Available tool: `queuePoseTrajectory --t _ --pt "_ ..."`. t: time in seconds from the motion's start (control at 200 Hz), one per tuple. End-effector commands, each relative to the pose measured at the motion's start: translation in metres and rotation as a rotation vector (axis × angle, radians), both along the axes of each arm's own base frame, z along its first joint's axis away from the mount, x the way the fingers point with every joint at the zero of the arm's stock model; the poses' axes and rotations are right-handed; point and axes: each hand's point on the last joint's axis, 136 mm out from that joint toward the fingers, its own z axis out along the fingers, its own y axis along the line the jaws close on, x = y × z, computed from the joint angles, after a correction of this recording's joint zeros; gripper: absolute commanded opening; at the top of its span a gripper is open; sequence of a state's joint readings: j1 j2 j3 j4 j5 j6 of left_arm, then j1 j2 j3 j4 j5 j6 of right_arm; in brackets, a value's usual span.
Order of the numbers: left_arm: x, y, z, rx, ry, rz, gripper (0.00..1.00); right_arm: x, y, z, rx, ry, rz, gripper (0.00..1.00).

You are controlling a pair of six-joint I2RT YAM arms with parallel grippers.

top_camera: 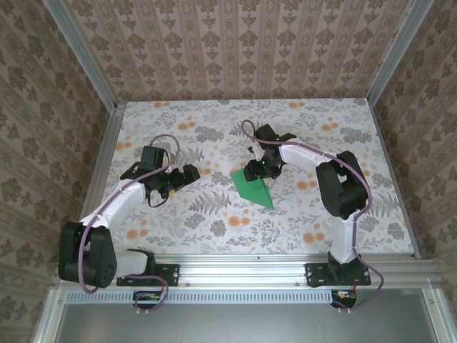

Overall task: Fold a paper plane with a square sheet of paper (pick it up from the middle)
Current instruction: Pick up the paper from the center of the table, then place the paper at the center of the table.

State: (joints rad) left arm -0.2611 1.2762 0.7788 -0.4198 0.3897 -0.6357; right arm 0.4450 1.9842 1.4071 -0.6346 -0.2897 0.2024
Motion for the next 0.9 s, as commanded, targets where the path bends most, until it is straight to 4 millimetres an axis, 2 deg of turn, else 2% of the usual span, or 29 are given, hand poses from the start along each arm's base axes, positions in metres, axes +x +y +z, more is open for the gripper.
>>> queuePoseTrajectory --t 0.0,0.06,0.135,0.2,0.275,0.34,0.45,0.635,0.67,0.735,0.895 --pt "0.000 -0.014 -0.003 -0.051 -0.002 -0.029 1.00 0.002 0.019 0.009 0.129 0.011 0.088 0.58" --pt "-0.001 -0.020 -0.003 -0.075 -0.009 -0.044 1.00 0.000 0.022 0.007 0.153 0.027 0.104 0.56" --pt "-0.003 -0.027 -0.003 -0.102 -0.018 -0.062 1.00 0.000 0.022 0.007 0.184 0.036 0.106 0.50" --pt "-0.004 -0.032 -0.003 -0.120 -0.027 -0.075 1.00 0.001 0.025 0.009 0.244 0.045 0.096 0.37" --pt "-0.006 -0.040 -0.002 -0.149 -0.045 -0.100 1.00 0.006 0.032 0.020 0.346 0.032 0.076 0.19" --pt "-0.007 -0.048 0.000 -0.165 -0.066 -0.121 1.00 0.009 0.038 0.031 0.431 0.027 0.049 0.12" --pt "-0.007 -0.062 0.008 -0.211 -0.119 -0.146 1.00 0.020 0.047 0.064 0.611 0.015 -0.050 0.08" --pt "-0.005 -0.088 0.034 -0.306 -0.238 -0.177 1.00 0.040 0.059 0.145 1.009 -0.020 -0.178 0.08" --pt "-0.009 -0.099 0.039 -0.321 -0.253 -0.204 1.00 0.042 0.061 0.154 1.063 -0.016 -0.189 0.08" --pt "-0.010 -0.106 0.046 -0.337 -0.282 -0.209 0.99 0.045 0.062 0.173 1.155 -0.009 -0.210 0.08" --pt "-0.005 -0.114 0.065 -0.414 -0.333 -0.161 0.95 0.048 0.064 0.196 1.257 0.020 -0.247 0.07"
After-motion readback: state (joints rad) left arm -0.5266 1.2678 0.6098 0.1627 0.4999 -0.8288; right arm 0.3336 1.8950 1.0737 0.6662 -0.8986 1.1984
